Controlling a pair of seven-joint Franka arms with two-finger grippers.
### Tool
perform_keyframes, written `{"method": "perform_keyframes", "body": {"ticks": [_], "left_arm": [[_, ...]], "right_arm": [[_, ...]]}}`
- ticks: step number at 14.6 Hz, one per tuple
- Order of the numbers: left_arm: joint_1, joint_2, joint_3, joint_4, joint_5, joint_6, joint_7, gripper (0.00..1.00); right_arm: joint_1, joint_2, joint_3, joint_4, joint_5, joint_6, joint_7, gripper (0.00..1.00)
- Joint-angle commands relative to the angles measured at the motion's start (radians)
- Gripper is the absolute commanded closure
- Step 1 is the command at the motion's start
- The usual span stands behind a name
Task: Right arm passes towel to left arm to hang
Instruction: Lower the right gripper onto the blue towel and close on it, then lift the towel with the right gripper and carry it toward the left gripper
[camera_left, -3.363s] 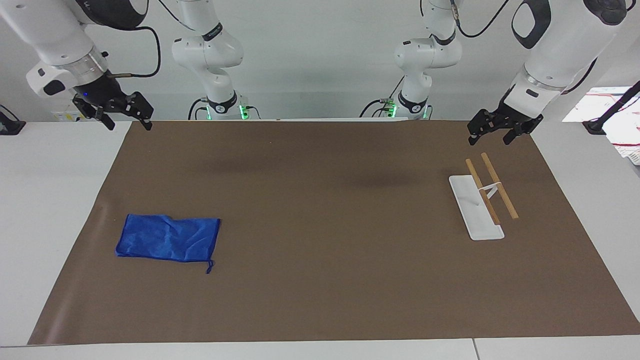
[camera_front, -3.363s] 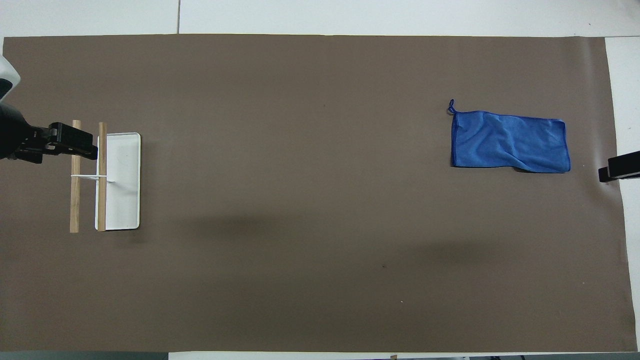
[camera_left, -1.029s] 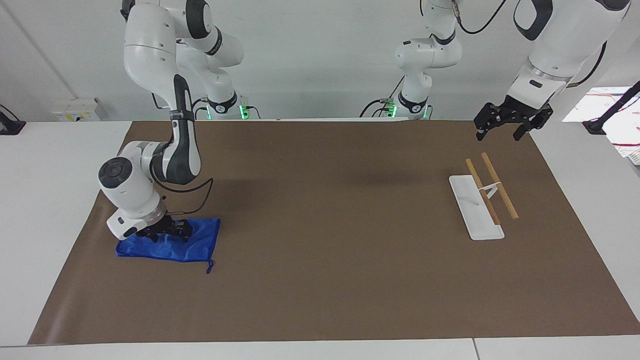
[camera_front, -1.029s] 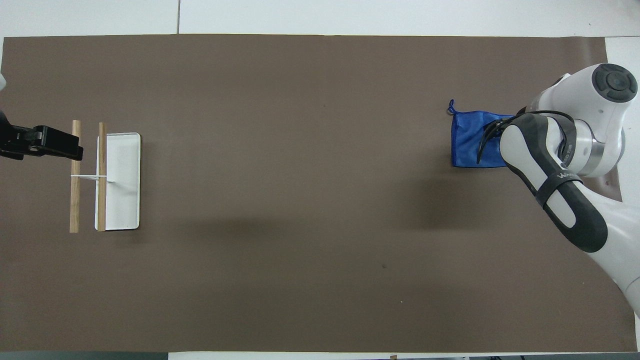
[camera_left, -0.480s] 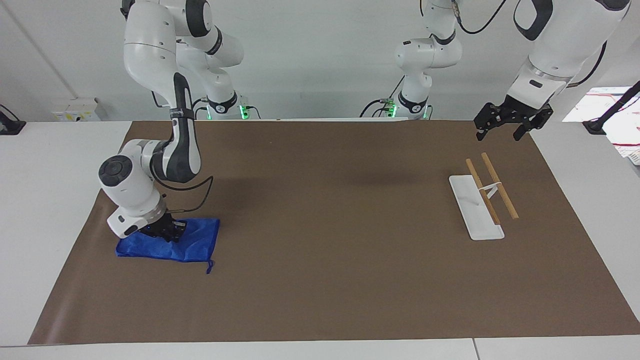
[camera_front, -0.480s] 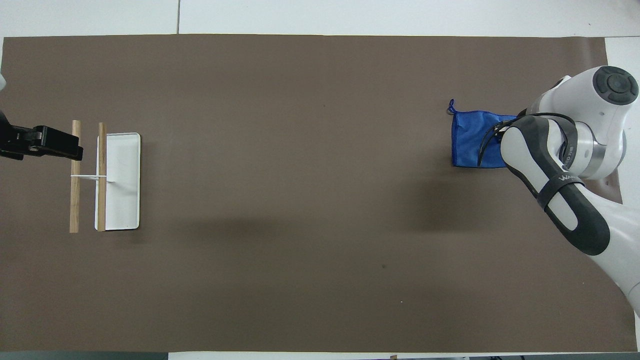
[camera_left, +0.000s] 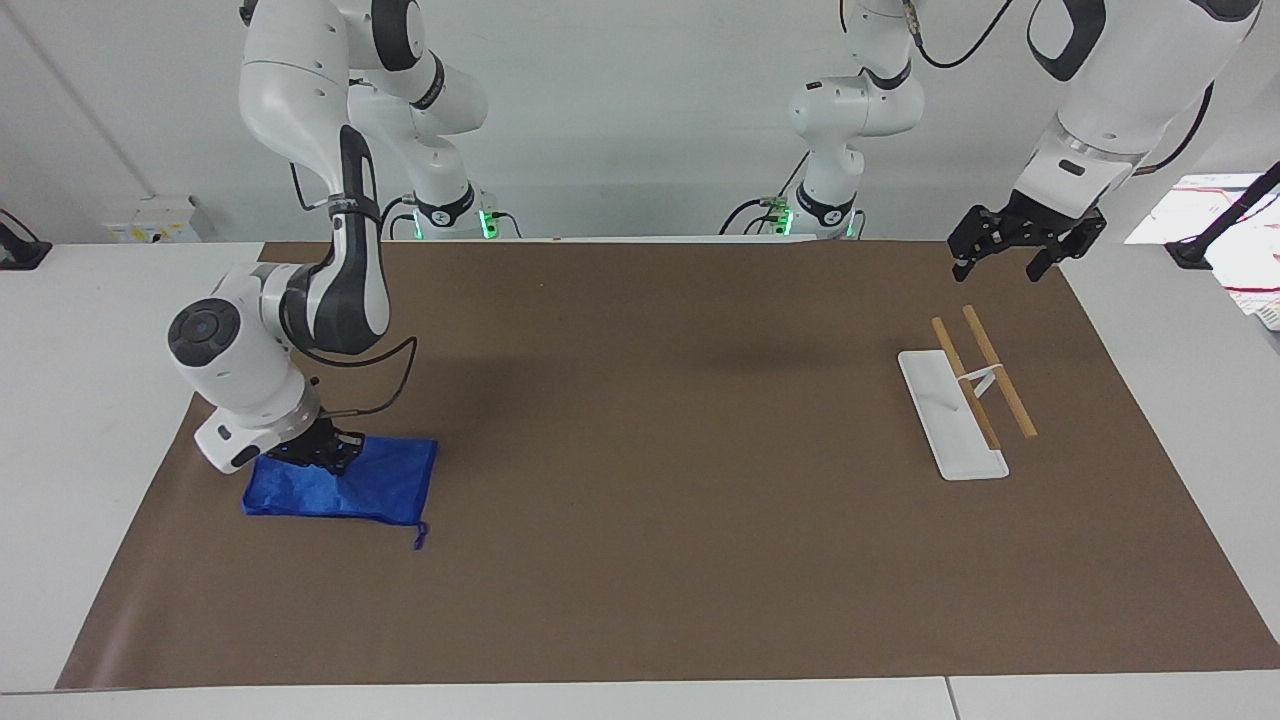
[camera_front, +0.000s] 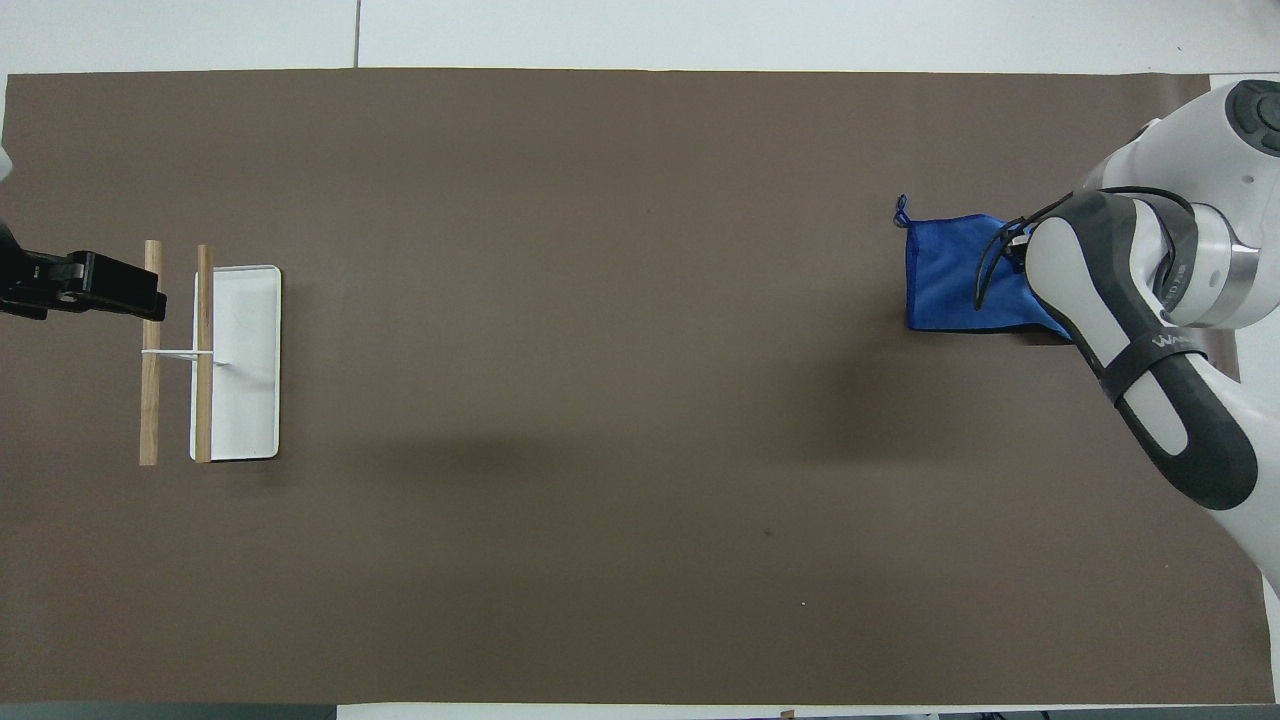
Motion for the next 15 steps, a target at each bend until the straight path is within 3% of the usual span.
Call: {"method": "perform_keyframes", "body": {"ticks": [1,4,8,11,15], "left_arm": [[0.001,-0.017,0.003,-0.009,0.016,0.001,0.015,0.0],[0.001,-0.017,0.003,-0.009,0.016,0.002,0.015,0.0],[0.0,-0.017,0.003,-0.009,0.016,0.002,0.013,0.0],[0.0,-0.017,0.003,-0.009,0.016,0.001,0.015,0.0],[0.0,-0.018,0.003,-0.014,0.016,0.005,0.006,0.0]], "right_arm": [[-0.001,-0.003,0.001,0.125,-0.002,-0.165,-0.022,1.0],[0.03,-0.017,0.003,0.259,0.005,-0.337,-0.013,1.0],[0.076,-0.072,0.012,0.336,0.016,-0.488,0.068,1.0],[0.096,-0.1,0.072,0.384,0.131,-0.566,0.316,1.0],[0.18,-0.111,0.136,0.387,0.289,-0.528,0.774,1.0]]}}
